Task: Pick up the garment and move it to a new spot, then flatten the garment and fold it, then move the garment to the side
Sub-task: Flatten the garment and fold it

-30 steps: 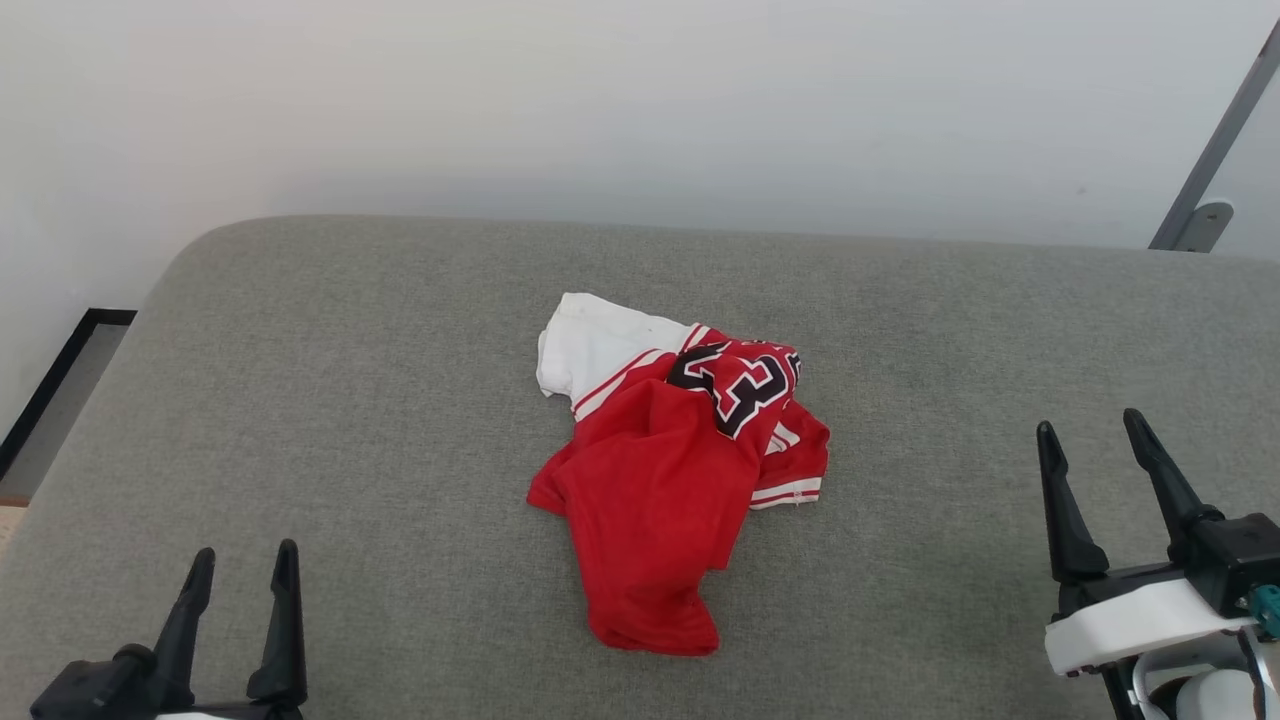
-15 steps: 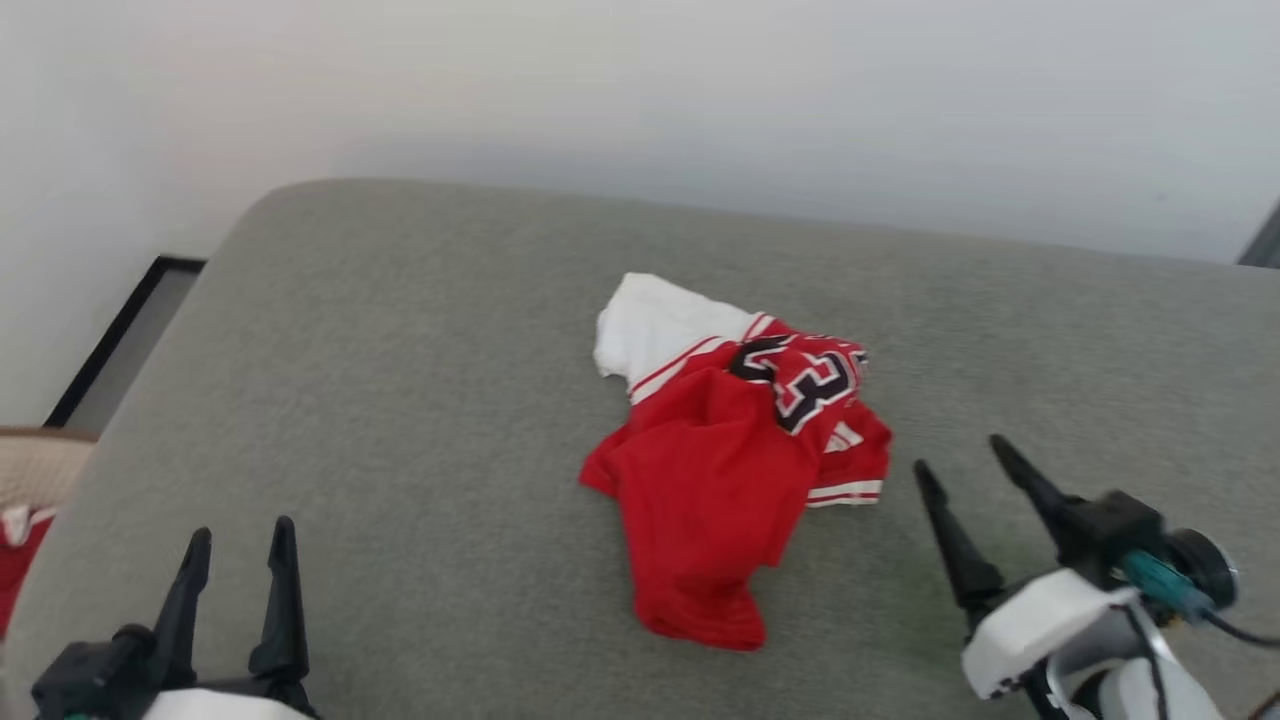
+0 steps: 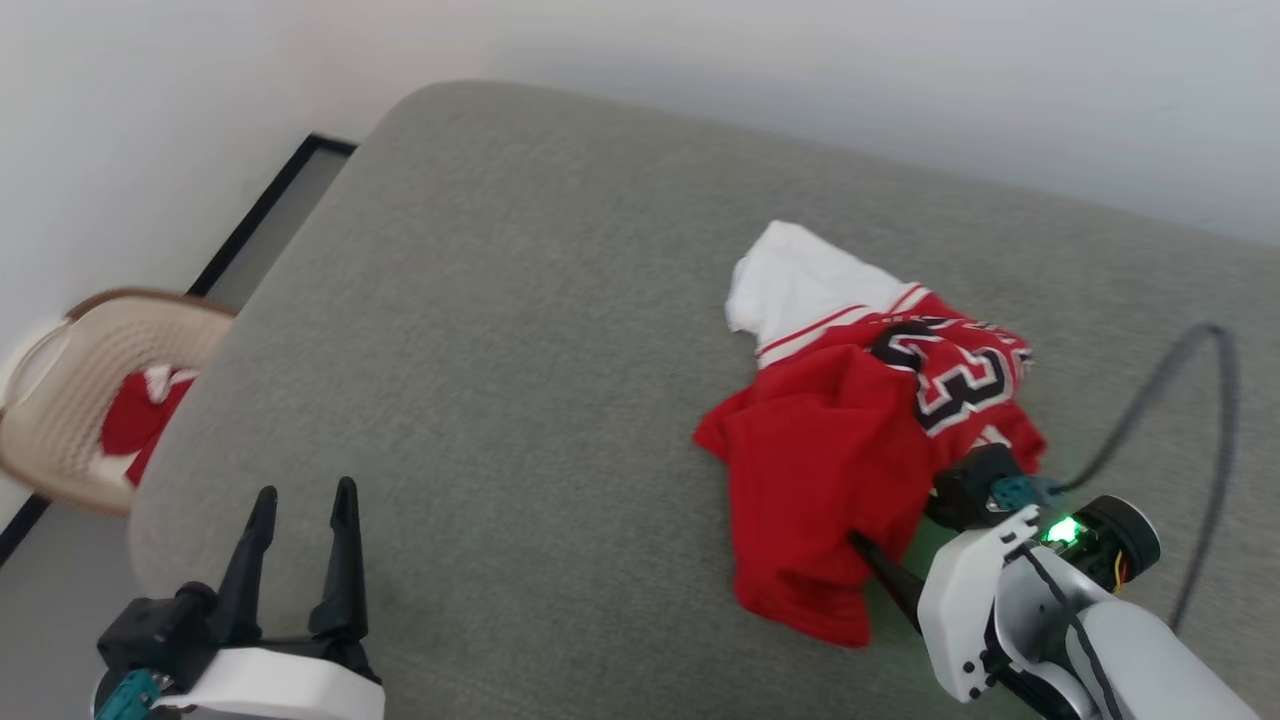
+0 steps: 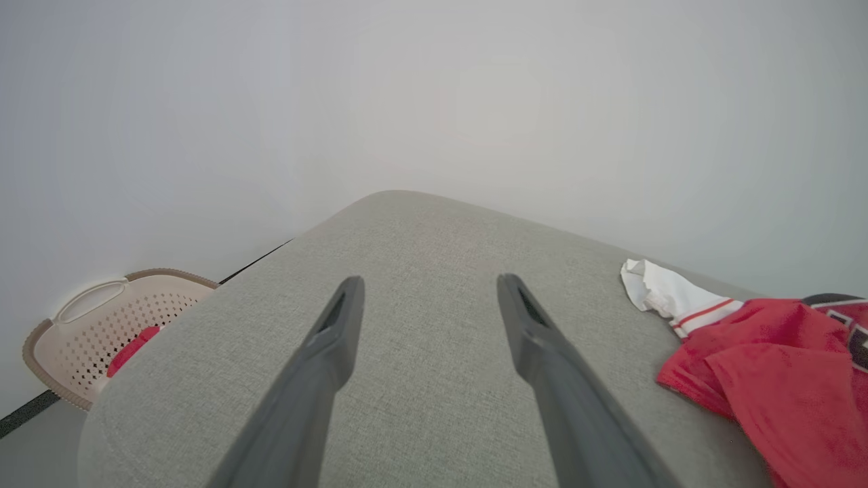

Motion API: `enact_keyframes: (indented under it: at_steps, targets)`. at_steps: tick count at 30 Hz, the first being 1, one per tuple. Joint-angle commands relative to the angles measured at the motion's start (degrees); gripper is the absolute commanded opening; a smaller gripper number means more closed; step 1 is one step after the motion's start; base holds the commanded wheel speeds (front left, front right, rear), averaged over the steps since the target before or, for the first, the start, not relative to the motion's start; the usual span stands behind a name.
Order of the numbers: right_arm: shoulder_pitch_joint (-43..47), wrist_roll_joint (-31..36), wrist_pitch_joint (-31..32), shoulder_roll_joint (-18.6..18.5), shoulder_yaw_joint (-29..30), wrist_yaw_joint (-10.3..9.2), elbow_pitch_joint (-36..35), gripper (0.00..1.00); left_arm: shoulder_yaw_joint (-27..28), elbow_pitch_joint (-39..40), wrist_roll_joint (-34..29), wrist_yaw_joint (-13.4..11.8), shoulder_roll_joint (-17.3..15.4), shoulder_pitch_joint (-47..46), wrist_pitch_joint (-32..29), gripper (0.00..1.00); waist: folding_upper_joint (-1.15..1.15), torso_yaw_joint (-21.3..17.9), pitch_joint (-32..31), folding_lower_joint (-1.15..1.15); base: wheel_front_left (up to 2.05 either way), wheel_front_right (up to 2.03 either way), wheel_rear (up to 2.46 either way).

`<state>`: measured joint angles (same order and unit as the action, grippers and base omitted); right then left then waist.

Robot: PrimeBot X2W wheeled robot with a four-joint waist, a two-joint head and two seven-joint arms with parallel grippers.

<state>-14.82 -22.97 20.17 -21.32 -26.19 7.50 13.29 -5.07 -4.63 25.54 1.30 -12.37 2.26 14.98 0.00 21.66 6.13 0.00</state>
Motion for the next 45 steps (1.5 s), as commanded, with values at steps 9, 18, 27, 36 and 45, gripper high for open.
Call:
enact_keyframes:
  at_steps: [9,18,27,36,45]
  targets:
    - [-6.5,-1.1,6.9,-2.2,-5.6,-0.02,5.2,0.00,1.6,-2.4,-1.9,2.3,3.4,-2.6,0.3,1.00,0.00,2.7,3.1,0.00,0.00,0.00,0.00]
    - [-5.3,-5.7,13.2,-9.8,-3.0,-0.02,-0.5,0.00,5.4,-2.8,-3.4,3.9,4.7,-1.3,0.3,1.00,0.00,-1.4,2.5,0.00,0.00,0.00,0.00]
    - [2.8,-8.1,22.2,-18.2,5.7,-0.02,-7.9,0.00,7.0,-3.0,-4.1,5.0,5.0,-1.3,0.3,1.00,0.00,-4.4,2.0,0.00,0.00,0.00,0.00]
    - [10.2,-6.2,26.9,-15.1,13.9,-0.02,-3.8,0.00,6.6,-3.9,-4.7,5.7,4.8,-3.0,0.3,1.00,0.00,-5.1,2.6,0.00,0.00,0.00,0.00]
    - [8.0,-4.2,23.1,-9.0,15.2,0.01,-1.8,1.00,5.3,-5.7,-3.5,6.0,2.0,-4.5,-0.5,1.00,0.00,-7.9,1.6,0.00,0.00,0.00,0.00]
